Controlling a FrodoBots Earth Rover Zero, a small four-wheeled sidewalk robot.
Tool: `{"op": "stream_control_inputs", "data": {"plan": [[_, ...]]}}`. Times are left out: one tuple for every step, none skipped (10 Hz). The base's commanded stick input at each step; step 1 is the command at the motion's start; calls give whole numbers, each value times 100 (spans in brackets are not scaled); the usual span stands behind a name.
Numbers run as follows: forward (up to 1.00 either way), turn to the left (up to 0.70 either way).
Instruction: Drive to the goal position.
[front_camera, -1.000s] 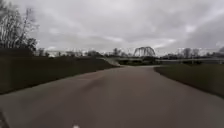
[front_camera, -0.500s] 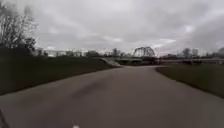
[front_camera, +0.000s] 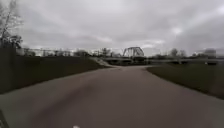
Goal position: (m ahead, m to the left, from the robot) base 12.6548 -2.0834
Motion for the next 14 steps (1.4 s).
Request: {"op": "stream_control_inputs", "data": {"plan": [[100,0],[100,0],[100,0],[100,0],[100,0],[100,0],[100,0],[100,0],[100,0],[100,0],[100,0],[100,0],[100,0],[100,0]]}}
